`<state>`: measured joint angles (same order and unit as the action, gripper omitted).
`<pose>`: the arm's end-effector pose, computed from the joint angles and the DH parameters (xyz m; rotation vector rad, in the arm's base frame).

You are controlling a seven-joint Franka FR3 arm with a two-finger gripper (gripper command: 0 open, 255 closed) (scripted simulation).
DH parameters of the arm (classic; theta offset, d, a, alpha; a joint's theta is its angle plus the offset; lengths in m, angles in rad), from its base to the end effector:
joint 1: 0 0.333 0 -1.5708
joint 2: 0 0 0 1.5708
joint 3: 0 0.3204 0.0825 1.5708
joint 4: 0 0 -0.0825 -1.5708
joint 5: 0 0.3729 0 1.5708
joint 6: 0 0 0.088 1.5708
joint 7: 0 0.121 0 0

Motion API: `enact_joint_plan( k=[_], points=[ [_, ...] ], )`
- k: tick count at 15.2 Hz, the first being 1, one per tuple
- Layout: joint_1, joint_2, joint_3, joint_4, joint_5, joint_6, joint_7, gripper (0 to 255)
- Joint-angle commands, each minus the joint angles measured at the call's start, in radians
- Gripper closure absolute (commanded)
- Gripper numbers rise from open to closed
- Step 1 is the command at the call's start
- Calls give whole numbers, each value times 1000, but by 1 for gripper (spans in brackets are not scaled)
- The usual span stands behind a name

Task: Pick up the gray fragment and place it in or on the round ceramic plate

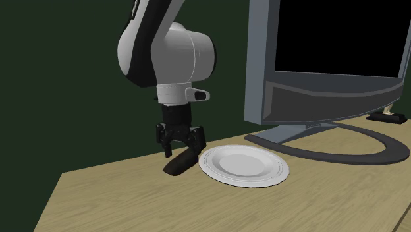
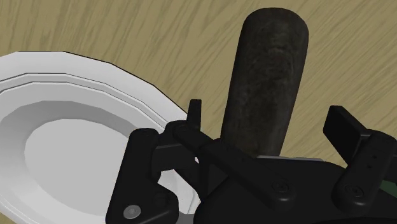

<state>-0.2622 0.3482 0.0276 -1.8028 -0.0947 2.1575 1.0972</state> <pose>0.6141 -0.1531 0.3504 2.4698 -1.8414 0.0544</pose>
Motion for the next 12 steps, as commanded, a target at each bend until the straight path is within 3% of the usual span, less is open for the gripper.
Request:
enact_joint_plan(
  k=[1,3,4,12],
  points=[
    [0,1,0,0,0,1,0,0],
    [0,1,0,0,0,1,0,0],
    [0,1,0,0,0,1,0,255],
    [0,1,0,0,0,1,0,255]
  ],
)
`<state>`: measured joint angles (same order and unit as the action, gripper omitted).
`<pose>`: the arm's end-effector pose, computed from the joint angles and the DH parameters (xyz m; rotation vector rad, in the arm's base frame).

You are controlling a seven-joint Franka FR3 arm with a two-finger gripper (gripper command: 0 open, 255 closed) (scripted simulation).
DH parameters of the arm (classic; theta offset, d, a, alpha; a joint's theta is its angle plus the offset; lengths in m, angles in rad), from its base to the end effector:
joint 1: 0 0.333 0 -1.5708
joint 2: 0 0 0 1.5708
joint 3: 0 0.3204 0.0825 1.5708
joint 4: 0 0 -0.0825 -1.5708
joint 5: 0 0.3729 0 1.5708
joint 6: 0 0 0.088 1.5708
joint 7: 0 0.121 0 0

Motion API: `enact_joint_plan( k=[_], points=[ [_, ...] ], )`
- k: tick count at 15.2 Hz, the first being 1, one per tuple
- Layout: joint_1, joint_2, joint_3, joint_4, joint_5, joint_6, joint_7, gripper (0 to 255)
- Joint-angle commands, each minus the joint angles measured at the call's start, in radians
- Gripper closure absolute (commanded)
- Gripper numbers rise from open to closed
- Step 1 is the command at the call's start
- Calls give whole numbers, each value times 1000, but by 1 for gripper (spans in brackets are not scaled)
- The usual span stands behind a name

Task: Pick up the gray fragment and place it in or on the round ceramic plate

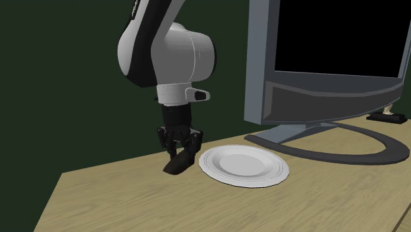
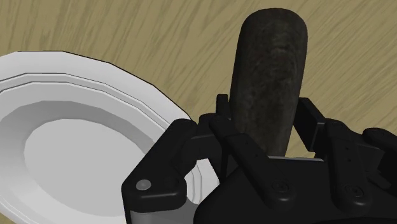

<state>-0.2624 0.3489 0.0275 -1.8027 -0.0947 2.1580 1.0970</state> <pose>0.6142 -0.1533 0.3500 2.4698 -1.8415 0.0542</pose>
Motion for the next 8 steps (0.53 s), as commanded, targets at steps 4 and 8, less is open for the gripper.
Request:
enact_joint_plan(
  k=[4,8],
  points=[
    [0,-17,1,17,2,-34,-3,255],
    [0,-38,2,43,5,-81,-7,255]
  ],
)
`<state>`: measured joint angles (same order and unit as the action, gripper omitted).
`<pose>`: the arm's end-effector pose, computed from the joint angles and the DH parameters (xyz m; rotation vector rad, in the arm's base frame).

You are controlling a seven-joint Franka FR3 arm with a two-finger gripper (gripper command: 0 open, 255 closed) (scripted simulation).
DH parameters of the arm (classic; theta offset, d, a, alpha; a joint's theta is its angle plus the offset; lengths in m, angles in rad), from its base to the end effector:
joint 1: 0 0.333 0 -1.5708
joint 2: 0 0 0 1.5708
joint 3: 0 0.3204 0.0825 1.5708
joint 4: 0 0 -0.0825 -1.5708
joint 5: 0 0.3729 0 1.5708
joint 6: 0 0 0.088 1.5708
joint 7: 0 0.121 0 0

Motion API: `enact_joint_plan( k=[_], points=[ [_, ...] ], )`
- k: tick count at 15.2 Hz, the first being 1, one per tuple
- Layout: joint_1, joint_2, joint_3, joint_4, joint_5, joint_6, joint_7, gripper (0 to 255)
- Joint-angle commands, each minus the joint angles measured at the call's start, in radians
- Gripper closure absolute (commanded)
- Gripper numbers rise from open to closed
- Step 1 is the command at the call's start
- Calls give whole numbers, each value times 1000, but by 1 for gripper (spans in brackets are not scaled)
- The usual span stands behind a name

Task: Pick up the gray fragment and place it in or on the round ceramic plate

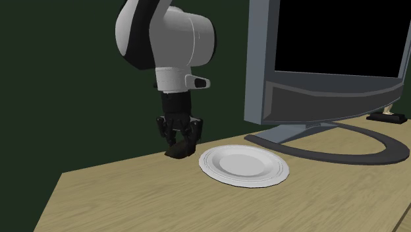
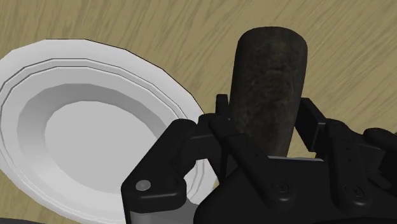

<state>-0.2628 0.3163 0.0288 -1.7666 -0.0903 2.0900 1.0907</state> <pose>0.6137 -0.1533 0.3809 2.4696 -1.8419 0.0549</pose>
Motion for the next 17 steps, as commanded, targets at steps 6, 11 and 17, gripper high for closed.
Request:
enact_joint_plan(
  k=[6,11,17],
  points=[
    [0,-31,1,54,4,-84,-7,255],
    [-12,-64,-5,58,9,-121,-29,255],
    [-86,-172,-51,-89,19,-73,-149,255]
  ],
)
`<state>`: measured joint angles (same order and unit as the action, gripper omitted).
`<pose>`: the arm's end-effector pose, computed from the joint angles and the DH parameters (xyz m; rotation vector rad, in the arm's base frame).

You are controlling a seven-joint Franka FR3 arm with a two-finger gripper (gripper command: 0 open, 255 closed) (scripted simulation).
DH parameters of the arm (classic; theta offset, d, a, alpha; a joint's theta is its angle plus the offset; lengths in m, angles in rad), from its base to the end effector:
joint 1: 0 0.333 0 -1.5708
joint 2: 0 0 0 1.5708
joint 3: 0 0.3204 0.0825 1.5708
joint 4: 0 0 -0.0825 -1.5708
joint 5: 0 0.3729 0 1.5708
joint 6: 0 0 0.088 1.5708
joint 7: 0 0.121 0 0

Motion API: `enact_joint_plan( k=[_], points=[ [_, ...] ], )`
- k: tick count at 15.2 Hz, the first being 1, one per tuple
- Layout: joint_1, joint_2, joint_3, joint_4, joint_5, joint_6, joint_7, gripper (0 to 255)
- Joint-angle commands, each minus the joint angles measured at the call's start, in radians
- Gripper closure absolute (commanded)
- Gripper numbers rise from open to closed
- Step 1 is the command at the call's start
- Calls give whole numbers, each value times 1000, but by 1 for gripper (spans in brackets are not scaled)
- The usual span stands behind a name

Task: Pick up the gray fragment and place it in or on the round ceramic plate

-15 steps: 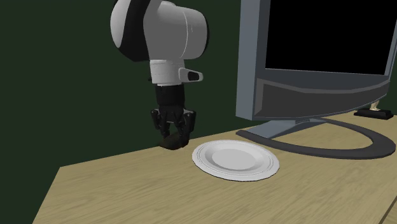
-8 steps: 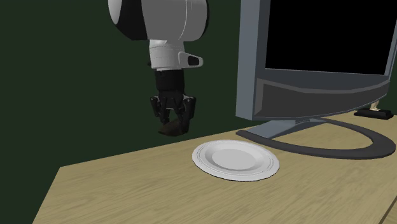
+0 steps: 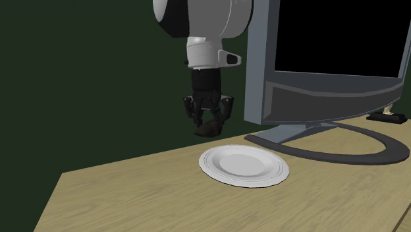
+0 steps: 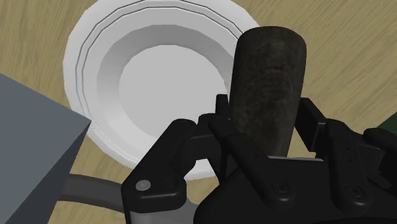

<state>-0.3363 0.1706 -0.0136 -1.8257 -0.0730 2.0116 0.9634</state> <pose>0.5613 -0.2100 0.4365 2.4685 -1.8426 0.0543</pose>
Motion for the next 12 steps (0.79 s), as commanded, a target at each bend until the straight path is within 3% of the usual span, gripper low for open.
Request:
enact_joint_plan(
  k=[1,6,12],
  points=[
    [-25,-42,-17,-50,3,12,-43,255],
    [-62,-105,-91,-133,8,38,-155,255],
    [50,-77,-207,-183,21,115,-161,255]
  ],
)
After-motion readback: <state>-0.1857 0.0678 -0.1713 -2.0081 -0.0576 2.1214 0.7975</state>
